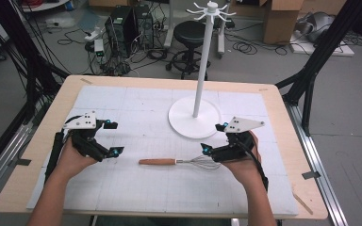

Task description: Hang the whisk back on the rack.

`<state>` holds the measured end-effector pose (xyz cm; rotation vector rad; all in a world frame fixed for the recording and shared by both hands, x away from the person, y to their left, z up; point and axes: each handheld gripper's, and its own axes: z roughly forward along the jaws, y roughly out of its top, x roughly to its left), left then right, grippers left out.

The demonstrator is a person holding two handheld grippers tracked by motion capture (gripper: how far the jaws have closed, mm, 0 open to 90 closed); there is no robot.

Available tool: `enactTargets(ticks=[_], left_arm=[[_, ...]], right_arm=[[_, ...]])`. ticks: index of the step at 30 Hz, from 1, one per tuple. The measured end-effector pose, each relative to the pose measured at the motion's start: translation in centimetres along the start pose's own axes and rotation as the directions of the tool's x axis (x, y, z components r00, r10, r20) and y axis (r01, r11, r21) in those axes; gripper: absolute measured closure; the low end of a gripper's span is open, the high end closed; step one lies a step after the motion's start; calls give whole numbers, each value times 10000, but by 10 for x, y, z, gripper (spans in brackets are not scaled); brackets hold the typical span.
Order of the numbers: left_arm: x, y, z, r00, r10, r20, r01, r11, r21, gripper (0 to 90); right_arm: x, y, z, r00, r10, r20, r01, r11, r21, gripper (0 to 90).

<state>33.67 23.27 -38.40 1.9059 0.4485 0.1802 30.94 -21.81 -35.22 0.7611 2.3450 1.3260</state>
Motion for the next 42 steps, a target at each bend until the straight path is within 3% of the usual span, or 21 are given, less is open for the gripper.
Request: enactTargets(ticks=[6,10,18,22,28,38,42], left_arm=[[0,0,0,10000,-29,30,29,10000,-51,16],[-1,0,1,10000,-1,17,1,10000,37,16],[-2,2,1,9999,8,147,-8,10000,-6,16],[-4,3,3,9998,86,201,-86,10000,5,17],[-3,3,3,9998,127,153,-127,9999,34,16],[-3,3,2,9999,131,52,-131,9999,103,16],[-3,2,3,9998,187,-9,-187,9996,191,16]], right_arm=[[6,10,9,9992,-360,-148,363,9991,196,168],[7,17,17,9978,-554,-373,574,9969,532,229],[16,31,38,9865,-1127,-1185,1276,9837,1264,316],[19,33,46,9830,-1170,-1412,1376,9797,1460,339],[24,32,59,9781,-1272,-1646,1593,9669,1992,348],[32,30,79,9678,-1457,-2054,1949,9497,2449,351],[35,28,89,9600,-1474,-2381,2140,9346,2840,364]])
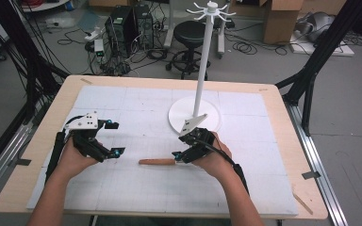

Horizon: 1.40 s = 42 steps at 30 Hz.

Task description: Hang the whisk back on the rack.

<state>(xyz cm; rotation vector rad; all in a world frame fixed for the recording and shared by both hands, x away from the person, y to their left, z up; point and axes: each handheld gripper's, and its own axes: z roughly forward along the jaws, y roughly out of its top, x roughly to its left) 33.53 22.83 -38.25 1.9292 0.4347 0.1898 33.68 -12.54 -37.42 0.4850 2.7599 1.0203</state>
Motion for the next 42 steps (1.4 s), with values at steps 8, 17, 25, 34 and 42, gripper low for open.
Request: enactTargets(ticks=[8,17,25,34,42], left_arm=[[1,0,1,10000,-31,-2,31,10000,13,16],[0,-1,3,10000,4,9,-4,9999,101,16],[2,-1,1,10000,-25,-7,25,10000,58,16],[2,-1,1,10000,-36,-17,36,10000,65,17],[2,-1,2,10000,-65,-5,65,9999,103,17]], right_arm=[[3,2,18,9988,-363,-326,387,9964,759,375],[6,4,34,9972,-413,-616,495,9892,1377,393],[6,4,45,9957,-302,-872,451,9836,1746,422],[11,6,58,9932,-483,-1060,718,9704,2306,467],[14,8,65,9946,-491,-916,714,9632,2591,547]])
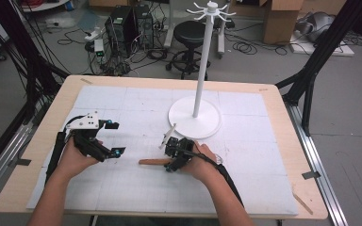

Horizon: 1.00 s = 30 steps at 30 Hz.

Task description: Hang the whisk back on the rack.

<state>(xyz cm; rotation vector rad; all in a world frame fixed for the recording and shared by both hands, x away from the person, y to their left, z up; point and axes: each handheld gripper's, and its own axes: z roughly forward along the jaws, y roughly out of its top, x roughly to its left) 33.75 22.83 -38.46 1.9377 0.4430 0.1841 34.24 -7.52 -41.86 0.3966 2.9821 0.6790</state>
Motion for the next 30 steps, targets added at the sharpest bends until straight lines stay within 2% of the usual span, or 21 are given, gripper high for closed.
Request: enactTargets(ticks=[5,10,18,19,30], left_arm=[[0,0,0,10000,-7,5,7,10000,-15,16],[0,0,0,10000,-1,3,1,10000,-1,16],[0,0,0,10000,-9,36,9,10000,-2,16],[0,0,-1,10000,-14,49,14,10000,-4,16],[0,0,-1,10000,-31,8,31,10000,-42,16]], right_arm=[[1,1,0,10000,49,-44,-48,10000,51,584],[4,3,0,9999,-113,0,113,9997,208,627],[6,7,0,9997,-226,25,224,9983,539,647],[6,7,0,9994,-357,24,355,9977,577,654],[7,8,-1,9999,-116,-97,122,9977,667,709]])
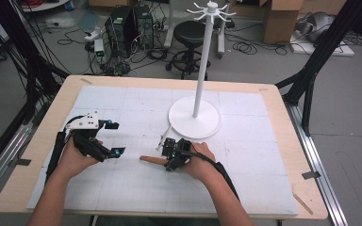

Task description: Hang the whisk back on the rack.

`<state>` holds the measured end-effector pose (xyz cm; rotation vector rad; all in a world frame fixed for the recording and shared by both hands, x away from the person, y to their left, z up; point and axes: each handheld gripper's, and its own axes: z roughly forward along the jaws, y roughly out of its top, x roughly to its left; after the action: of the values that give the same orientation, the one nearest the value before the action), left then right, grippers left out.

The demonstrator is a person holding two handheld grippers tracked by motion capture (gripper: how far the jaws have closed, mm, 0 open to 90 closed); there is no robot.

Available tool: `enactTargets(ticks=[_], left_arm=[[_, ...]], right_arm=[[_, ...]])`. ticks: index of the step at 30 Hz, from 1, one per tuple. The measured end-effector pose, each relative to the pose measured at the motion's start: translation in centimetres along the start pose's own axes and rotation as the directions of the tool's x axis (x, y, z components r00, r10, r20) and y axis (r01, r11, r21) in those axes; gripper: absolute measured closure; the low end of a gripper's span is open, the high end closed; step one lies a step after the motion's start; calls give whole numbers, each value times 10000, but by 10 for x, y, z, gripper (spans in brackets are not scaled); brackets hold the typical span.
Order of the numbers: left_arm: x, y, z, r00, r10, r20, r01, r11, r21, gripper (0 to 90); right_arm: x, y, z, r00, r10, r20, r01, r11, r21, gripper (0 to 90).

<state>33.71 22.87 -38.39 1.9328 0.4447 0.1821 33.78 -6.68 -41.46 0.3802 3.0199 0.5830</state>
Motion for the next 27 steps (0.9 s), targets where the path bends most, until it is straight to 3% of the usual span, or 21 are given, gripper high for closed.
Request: enactTargets(ticks=[5,13,19,23,27], left_arm=[[0,0,0,10000,-6,17,6,10000,-16,16],[1,0,-2,10000,19,-16,-19,10000,-57,16],[1,1,-4,10000,-18,-62,17,9998,-180,16],[1,1,-3,10000,-26,-45,26,9998,-179,16],[1,1,-4,9999,29,-111,-31,9998,-181,16]], right_arm=[[0,-1,-5,9995,123,281,-120,9999,-93,711],[-4,-9,-38,9978,332,571,-243,9882,-1512,711],[-8,-19,-69,9931,661,966,-395,9662,-2547,711],[-10,-27,-90,9895,929,1111,-505,9404,-3364,710],[-12,-32,-107,9845,1114,1356,-529,9251,-3760,710]])
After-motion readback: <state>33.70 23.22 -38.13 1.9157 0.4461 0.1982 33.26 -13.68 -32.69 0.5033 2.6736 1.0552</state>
